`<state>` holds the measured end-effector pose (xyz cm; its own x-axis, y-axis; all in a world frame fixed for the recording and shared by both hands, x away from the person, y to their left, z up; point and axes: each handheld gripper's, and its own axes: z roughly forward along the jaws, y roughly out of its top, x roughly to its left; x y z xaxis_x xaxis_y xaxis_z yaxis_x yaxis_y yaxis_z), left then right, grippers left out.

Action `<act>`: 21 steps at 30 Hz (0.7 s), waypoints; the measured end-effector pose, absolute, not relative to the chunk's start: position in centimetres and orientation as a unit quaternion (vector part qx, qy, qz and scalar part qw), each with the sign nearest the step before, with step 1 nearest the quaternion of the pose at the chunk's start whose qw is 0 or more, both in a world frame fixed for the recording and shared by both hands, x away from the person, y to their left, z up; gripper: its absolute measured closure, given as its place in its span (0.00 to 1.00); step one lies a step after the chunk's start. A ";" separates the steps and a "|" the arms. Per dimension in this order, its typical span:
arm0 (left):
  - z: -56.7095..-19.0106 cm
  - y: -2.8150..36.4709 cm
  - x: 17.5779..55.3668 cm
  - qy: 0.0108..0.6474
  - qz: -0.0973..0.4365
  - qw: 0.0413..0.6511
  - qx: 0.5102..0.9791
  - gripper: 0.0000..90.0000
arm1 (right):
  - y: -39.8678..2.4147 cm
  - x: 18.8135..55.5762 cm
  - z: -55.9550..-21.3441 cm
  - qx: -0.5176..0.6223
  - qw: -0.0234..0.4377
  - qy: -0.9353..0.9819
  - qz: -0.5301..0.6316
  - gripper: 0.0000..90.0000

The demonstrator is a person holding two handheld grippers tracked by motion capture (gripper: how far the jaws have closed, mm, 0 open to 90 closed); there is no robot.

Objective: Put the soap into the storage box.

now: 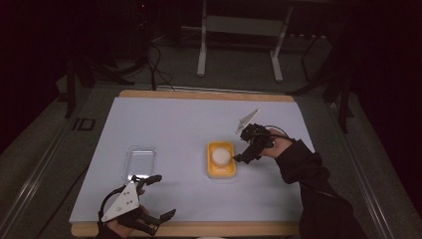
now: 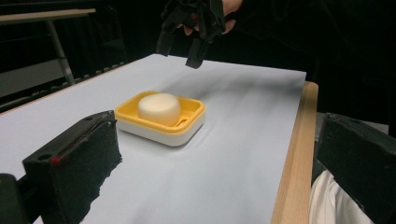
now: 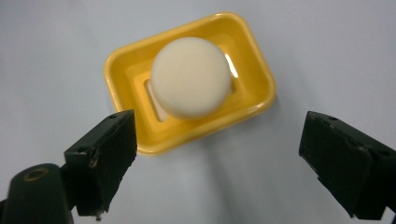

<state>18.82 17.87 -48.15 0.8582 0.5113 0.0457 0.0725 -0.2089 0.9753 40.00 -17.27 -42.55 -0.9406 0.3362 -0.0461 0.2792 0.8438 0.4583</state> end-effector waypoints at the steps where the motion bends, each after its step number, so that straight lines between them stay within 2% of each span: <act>1: -48.1 17.9 18.8 0.193 0.183 0.599 0.756 0.00 | -17.5 40.0 -42.5 0.171 0.065 0.955 0.234 0.13; 21: -48.2 17.9 18.8 0.195 0.184 0.599 0.755 0.00 | -21.4 37.1 -44.3 0.267 0.093 0.918 0.277 0.15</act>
<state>18.77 17.89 -48.17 0.8558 0.5154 0.0446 0.0739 -0.2071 0.9755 37.08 -21.45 -44.34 -0.8398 0.5425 -0.0222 0.4397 0.7036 0.5582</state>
